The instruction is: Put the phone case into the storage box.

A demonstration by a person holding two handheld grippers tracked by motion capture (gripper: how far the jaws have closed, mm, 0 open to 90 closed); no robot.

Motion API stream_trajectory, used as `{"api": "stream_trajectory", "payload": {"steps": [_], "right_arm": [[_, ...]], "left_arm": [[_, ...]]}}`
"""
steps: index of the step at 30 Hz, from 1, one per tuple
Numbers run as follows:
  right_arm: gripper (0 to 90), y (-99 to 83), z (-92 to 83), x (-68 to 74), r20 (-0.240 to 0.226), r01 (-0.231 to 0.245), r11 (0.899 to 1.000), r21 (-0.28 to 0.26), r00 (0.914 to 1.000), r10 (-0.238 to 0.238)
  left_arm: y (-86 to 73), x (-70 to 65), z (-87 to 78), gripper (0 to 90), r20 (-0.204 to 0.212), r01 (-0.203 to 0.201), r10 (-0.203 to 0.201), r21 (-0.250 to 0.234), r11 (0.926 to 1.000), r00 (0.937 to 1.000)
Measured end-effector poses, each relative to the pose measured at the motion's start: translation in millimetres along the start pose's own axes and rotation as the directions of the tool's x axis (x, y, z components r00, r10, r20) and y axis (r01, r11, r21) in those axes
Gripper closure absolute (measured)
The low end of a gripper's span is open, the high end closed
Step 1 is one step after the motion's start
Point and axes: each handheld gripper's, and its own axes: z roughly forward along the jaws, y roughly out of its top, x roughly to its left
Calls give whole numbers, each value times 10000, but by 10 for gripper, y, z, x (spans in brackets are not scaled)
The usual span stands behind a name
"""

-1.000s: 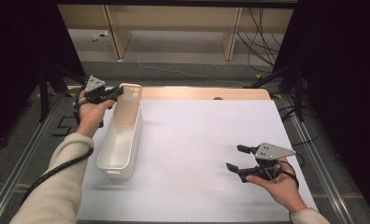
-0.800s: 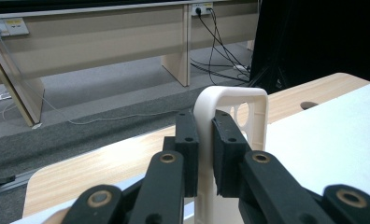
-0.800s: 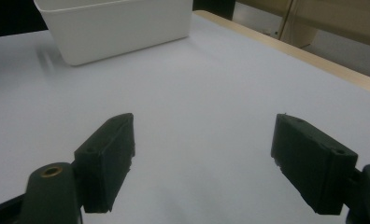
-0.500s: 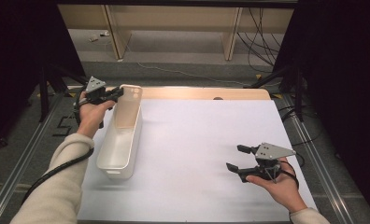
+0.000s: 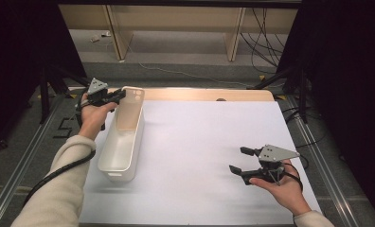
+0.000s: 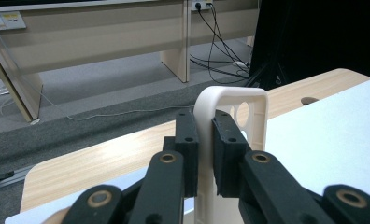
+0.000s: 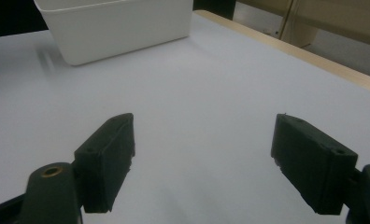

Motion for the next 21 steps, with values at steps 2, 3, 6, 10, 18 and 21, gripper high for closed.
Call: {"api": "stream_trajectory", "payload": {"steps": [2,3,6,10,18,21], "right_arm": [[229,1,0,2,-2,6,10000,4,10000,-6],[229,1,0,1,-1,16,10000,7,10000,-16],[229,0,0,3,-11,10,10000,-3,10000,-10],[229,0,0,2,-6,15,10000,19,10000,-15],[230,-1,1,2,-17,25,10000,26,10000,-25],[230,-1,1,3,-21,24,10000,16,10000,-24]], "left_arm": [[-3,0,2,817,-8,-1,1,2,10000,10000],[-5,2,2,817,-12,-4,4,5,10000,10000],[-10,4,3,817,-4,19,-19,2,10000,10000],[-18,11,4,817,-34,55,-55,11,10000,10000],[-23,7,14,817,-32,38,-38,31,10000,10000],[-24,9,15,817,-31,49,-49,36,10000,10000]]}}
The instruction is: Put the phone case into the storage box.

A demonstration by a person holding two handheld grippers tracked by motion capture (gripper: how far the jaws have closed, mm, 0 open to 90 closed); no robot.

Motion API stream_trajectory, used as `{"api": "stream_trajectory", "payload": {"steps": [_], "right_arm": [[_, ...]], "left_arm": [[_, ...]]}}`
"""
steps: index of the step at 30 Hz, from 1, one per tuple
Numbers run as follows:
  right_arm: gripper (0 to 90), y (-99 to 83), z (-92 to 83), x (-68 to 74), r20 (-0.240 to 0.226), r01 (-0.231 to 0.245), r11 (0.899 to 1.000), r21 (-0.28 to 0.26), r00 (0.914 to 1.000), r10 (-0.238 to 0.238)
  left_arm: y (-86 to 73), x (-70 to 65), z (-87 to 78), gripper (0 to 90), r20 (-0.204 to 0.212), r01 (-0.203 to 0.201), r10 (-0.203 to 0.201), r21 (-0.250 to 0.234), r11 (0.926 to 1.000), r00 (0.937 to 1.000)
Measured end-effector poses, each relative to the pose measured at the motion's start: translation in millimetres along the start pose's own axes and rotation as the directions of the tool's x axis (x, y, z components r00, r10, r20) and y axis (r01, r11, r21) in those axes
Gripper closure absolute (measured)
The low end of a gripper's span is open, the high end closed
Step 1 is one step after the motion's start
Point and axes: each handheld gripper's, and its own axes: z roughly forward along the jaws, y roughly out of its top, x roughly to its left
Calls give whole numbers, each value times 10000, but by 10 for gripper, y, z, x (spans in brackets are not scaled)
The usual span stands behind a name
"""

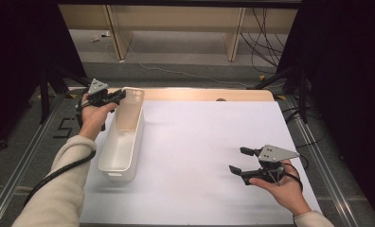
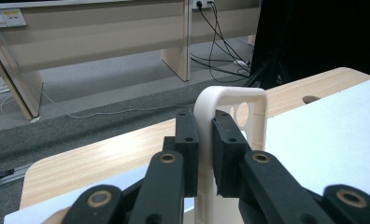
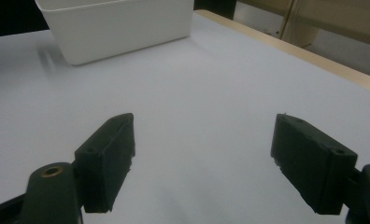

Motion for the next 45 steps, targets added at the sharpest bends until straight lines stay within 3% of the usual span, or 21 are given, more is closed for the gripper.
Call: {"api": "stream_trajectory", "payload": {"steps": [29,45], "right_arm": [[230,-5,6,0,-28,29,10000,25,10000,-29],[230,-9,16,-2,-69,8,10000,59,10000,-8]], "left_arm": [[-39,22,-20,817,76,124,-124,40,9999,9999],[-85,70,-7,813,71,504,-505,158,9986,9987]]}}
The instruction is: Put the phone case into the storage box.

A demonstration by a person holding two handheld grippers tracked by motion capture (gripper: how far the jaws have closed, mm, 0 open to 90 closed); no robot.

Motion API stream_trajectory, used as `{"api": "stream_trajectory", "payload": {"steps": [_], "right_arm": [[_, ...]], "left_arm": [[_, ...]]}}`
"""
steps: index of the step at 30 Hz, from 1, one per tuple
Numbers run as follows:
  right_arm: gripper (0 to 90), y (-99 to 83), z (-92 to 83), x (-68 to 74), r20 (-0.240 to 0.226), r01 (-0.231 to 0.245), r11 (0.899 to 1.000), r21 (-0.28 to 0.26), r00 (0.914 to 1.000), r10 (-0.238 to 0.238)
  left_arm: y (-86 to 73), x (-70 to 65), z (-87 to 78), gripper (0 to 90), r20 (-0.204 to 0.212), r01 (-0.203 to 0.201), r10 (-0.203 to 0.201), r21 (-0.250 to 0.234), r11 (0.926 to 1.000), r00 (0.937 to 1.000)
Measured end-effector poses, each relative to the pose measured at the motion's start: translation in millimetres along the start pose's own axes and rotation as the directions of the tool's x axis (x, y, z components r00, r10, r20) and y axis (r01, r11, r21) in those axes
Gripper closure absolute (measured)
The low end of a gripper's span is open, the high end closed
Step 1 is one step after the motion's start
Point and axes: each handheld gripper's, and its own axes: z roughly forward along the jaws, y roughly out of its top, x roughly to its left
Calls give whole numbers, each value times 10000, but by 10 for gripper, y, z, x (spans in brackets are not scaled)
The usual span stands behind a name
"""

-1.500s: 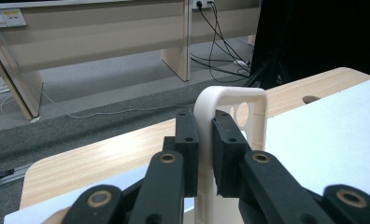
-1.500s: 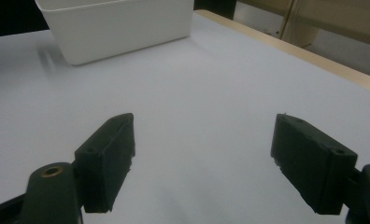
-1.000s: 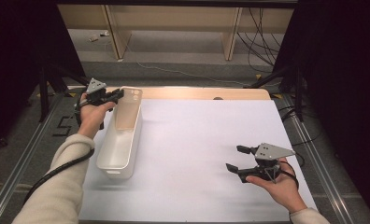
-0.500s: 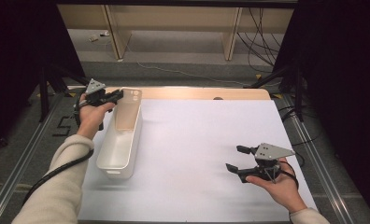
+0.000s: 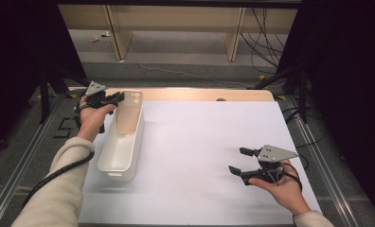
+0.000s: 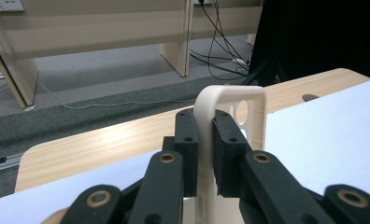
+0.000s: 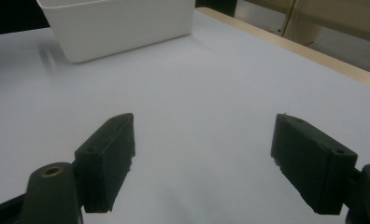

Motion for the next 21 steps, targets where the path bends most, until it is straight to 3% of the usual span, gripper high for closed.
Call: {"api": "stream_trajectory", "payload": {"steps": [13,21], "right_arm": [[231,-1,6,8,-63,-38,10000,16,10000,38],[231,-1,8,6,-77,-26,10000,28,10000,26]], "left_arm": [[4,21,28,788,-93,71,-69,213,9997,9999],[21,21,64,764,-433,-236,264,624,9978,9987]]}}
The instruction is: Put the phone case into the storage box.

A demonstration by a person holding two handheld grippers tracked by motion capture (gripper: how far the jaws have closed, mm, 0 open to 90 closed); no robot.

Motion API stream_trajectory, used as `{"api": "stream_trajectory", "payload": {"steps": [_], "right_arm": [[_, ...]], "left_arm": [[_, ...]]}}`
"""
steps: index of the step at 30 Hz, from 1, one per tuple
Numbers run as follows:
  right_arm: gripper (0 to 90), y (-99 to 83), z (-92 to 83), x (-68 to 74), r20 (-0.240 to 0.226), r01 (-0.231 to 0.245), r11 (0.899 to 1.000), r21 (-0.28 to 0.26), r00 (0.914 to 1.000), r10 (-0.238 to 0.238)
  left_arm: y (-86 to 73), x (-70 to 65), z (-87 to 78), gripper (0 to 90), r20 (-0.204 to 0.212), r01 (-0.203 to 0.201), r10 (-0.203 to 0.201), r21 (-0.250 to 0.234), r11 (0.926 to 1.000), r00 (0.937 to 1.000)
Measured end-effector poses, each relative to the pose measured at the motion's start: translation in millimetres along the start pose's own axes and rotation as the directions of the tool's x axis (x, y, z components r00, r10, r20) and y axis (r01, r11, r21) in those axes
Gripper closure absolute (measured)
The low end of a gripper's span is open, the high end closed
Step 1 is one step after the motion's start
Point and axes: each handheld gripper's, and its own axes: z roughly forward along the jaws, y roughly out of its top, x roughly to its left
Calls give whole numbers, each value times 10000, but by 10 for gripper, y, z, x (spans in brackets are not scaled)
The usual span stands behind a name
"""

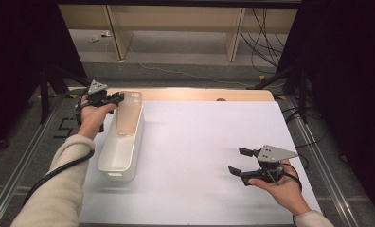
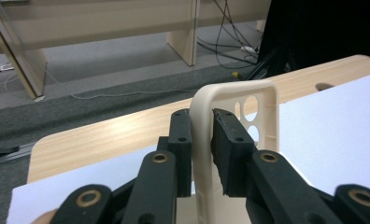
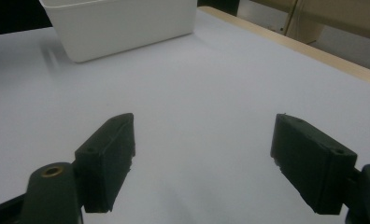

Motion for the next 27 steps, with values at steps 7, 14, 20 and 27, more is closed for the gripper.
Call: {"api": "stream_trajectory", "payload": {"steps": [7,14,20,27], "right_arm": [[231,0,0,5,-41,-8,10000,24,10000,8],[231,-5,2,3,-44,-11,10000,50,10000,11],[232,-4,1,4,-53,-17,10000,63,10000,17],[232,-6,8,10,-97,-10,10000,80,10000,11]], "left_arm": [[7,-3,33,740,-283,-108,117,324,9994,9995],[-16,-26,93,664,-662,-400,443,656,9970,9968],[-21,-61,142,539,-843,-734,819,993,9923,9931],[14,-96,159,382,-823,-1015,1130,1327,9859,9902]]}}
